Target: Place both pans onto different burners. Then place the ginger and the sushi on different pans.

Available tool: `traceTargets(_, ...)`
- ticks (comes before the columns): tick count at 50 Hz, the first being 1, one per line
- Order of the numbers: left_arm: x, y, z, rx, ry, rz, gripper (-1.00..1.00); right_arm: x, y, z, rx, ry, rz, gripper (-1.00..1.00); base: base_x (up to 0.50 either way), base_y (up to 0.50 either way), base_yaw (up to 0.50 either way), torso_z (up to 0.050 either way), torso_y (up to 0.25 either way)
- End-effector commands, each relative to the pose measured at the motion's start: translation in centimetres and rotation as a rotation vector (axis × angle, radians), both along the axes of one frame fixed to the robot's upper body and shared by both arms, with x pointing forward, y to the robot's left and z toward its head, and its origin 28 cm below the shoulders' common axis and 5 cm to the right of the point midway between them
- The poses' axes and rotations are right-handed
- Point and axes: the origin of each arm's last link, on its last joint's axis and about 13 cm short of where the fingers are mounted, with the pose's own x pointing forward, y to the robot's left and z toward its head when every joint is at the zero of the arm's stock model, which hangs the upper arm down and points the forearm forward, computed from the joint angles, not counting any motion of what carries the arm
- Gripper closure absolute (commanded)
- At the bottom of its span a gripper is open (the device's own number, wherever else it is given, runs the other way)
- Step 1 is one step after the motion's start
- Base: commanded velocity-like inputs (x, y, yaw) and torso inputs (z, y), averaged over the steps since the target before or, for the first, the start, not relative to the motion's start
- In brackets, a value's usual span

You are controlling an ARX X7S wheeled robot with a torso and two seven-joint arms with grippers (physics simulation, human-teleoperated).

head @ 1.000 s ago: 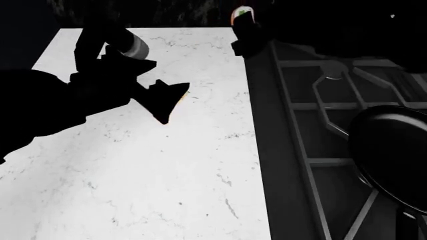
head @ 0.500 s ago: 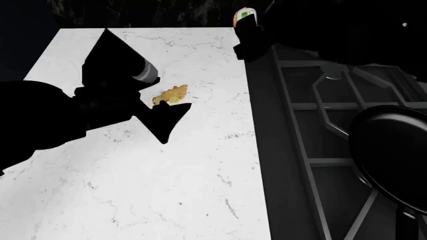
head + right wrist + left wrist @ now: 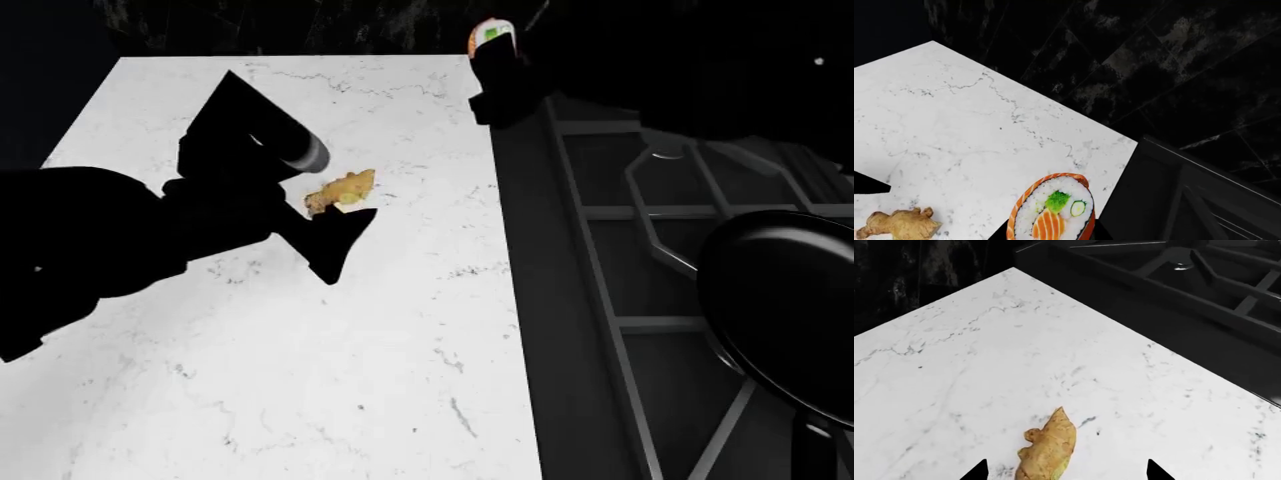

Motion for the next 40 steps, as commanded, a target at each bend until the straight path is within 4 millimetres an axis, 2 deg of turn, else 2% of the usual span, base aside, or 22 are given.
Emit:
traceTargets(1, 0.8, 0.1, -0.9, 0.050, -0.006, 0.047, -1.00, 0.0, -0.1, -0.2, -0.003, -0.008, 0.006, 1.00, 0.00, 0.00, 0.00, 0.000, 0.000)
traceTargets(24, 1.9, -0.4, -2.4, 0.082, 0.025, 0.085, -1.00, 0.2, 0.0, -1.2, 0.026, -0.013, 0.029, 1.00, 0.00, 0.00, 0.00, 0.000, 0.000)
traceTargets(36, 1.8, -0.6, -3.0, 0.112, 0.045, 0.093, -1.00, -0.4, -0.1, -0.7, 0.044, -0.047, 0.026, 1.00, 0.00, 0.00, 0.00, 0.000, -0.002)
traceTargets(37, 1.7, -0.6, -2.9, 0.111, 0.035, 0.094, 1.00, -0.4, -0.1, -0.7, 0.044, -0.047, 0.027, 1.00, 0.00, 0.00, 0.00, 0.000, 0.000)
traceTargets(40, 1.3, -0.6, -2.6, 0.103, 0.017, 0.084, 1.00, -0.4, -0.1, -0.9, 0.039, -0.042, 0.029, 1.00, 0.00, 0.00, 0.00, 0.000, 0.000)
